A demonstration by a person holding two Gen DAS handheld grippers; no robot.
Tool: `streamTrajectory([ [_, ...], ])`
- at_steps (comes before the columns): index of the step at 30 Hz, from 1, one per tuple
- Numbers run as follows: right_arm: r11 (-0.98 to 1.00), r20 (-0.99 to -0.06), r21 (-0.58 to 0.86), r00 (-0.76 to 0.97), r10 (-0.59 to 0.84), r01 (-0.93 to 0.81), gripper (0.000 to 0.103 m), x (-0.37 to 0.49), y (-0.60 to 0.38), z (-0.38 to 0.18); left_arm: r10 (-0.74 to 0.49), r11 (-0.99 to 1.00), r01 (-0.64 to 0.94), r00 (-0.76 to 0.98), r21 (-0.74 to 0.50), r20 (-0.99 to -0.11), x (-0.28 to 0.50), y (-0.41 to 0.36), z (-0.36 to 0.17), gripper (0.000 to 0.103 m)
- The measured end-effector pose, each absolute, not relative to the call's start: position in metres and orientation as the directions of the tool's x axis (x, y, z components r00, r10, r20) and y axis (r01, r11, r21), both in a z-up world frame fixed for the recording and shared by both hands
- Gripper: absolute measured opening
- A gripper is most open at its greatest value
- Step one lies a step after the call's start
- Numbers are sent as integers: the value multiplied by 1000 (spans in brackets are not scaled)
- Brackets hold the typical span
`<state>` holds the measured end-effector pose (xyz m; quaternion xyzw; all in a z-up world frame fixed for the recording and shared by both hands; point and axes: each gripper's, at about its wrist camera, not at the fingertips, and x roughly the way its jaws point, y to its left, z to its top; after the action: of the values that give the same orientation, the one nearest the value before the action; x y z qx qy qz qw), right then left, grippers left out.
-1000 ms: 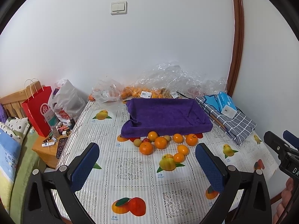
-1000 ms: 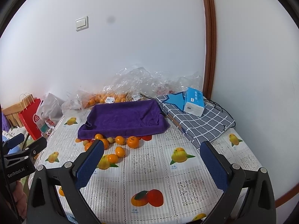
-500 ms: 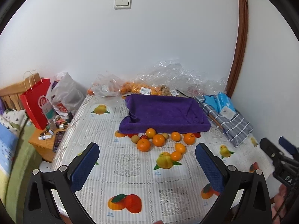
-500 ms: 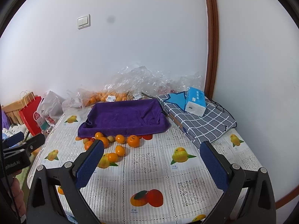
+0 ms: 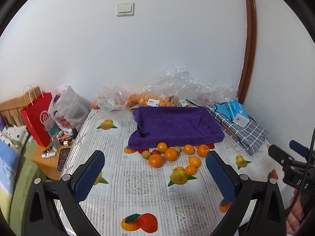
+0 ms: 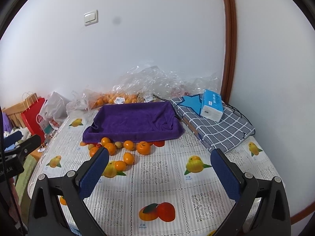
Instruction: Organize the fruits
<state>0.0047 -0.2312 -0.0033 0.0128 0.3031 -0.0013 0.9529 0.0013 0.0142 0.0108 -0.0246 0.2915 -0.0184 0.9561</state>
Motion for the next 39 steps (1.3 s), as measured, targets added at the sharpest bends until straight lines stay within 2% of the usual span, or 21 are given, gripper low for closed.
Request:
streamTrajectory([
  [4,999,-590,22,807,-6,24,101,15,-229,-5,-63,995,10,826,-98,-560,10,23,7,103],
  [11,999,-567,-19,822,-48,45,102,17,-225,-2,-63,996,21,833,-83,-550,16,28,2,103],
  [17,1000,-547,-2,837,-8,9,102,24,-224,-5,-54,995,-2,830,-99,-555,25,35,0,103],
  [26,998,-554,-62,831,-49,18,102,48,-222,-32,-77,994,21,821,-105,-565,46,42,-15,103],
  [32,999,-544,-1,839,34,-41,102,60,-228,-51,-153,977,34,804,-213,-575,60,52,-37,102],
  [36,1000,-571,-18,821,-12,2,102,72,-227,-64,-142,982,37,788,-183,-600,69,50,-47,102],
  [39,1000,-582,4,813,8,-7,102,82,-226,-75,-126,986,33,789,-163,-601,73,53,-55,102],
])
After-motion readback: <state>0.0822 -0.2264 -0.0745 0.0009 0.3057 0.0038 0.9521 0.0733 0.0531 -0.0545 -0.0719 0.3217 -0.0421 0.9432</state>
